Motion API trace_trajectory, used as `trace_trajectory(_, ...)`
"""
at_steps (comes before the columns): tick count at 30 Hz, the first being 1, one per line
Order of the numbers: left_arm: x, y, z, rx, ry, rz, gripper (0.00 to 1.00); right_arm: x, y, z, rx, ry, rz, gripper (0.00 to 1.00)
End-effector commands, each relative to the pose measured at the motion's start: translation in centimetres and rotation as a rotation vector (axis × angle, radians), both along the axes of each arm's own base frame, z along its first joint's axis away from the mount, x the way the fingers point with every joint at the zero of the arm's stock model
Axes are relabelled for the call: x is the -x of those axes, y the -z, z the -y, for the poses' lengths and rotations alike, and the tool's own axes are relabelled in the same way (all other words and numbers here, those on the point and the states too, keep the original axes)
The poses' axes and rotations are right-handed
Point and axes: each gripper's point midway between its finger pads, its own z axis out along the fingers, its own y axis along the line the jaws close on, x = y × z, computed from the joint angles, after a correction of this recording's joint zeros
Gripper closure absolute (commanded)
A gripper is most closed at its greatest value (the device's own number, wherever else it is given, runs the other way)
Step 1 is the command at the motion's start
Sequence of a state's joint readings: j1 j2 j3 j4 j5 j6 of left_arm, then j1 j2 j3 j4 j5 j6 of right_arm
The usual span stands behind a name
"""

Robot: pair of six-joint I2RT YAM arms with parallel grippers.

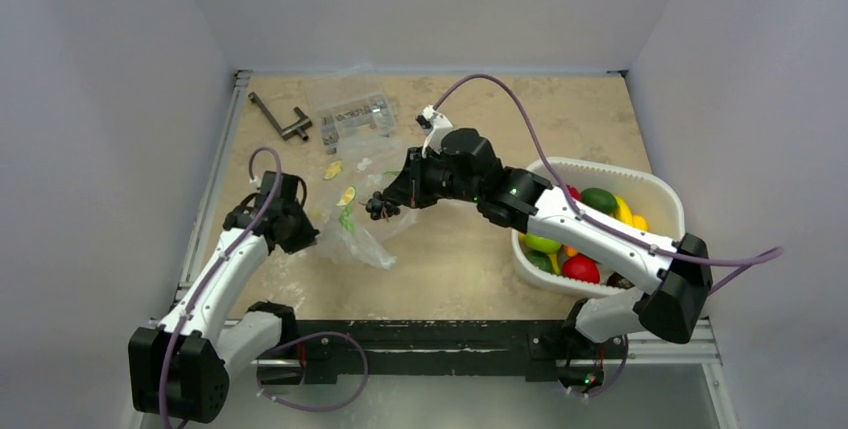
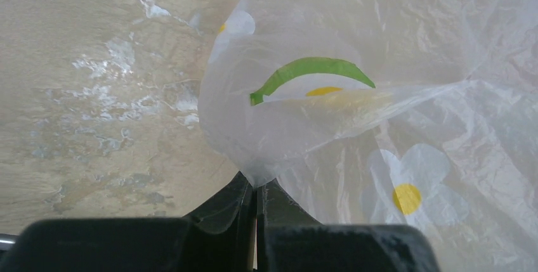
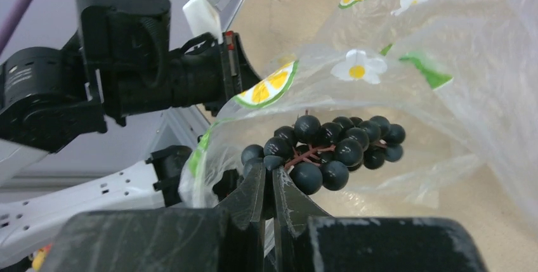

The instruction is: Take the fake fruits out of the plastic bag

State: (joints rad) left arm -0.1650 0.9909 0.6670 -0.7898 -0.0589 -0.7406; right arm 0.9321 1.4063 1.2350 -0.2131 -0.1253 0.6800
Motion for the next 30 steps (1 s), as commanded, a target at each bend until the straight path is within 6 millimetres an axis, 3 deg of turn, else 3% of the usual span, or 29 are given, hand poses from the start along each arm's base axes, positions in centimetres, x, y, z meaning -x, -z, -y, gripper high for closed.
trace_trajectory(1, -2.3, -1.9, -1.4, -0.063, 0.0, 0.071, 1.0, 1.8, -5.0, 1.0, -0.063, -0.051, 0.043, 1.0)
trace_trajectory(4, -2.0, -1.9, -2.7, -0.12, -0.021, 0.035, 1.0, 0.8, -7.9, 3.5, -0.03, 0.05, 0.123, 1.0)
trace_trajectory(7, -1.5, -2.4, -4.1, -0.181, -0.041, 0.014, 1.0, -1.1, -10.2, 7.7, 0.07, 0.224, 0.213, 1.0)
trace_trajectory(11, -0.9, -3.9, -4.6, -0.184, -0.097, -0.001, 0.81, -2.8, -11.9, 14.0, 0.191, 0.445, 0.273, 1.0)
trace_trajectory(16, -0.1, -7.3, -4.4, -0.155, -0.12, 0.057, 0.45, -4.3, -10.2, 22.8, 0.402, 0.739, 0.273, 1.0)
trace_trajectory(19, 0.8, -9.5, -4.5, -0.148, -0.115, 0.098, 0.1, -4.1, -9.0, 27.0, 0.503, 0.864, 0.25, 1.0)
trace_trajectory(25, 2.9, -13.3, -4.4, -0.131, -0.083, 0.196, 0.03, -2.4, -5.0, 32.6, 0.652, 1.025, 0.134, 1.0)
trace_trajectory(30, 4.3, -16.9, -2.0, -0.013, 0.024, 0.306, 0.0, -1.3, -0.6, 35.8, 0.743, 1.142, 0.037, 1.0)
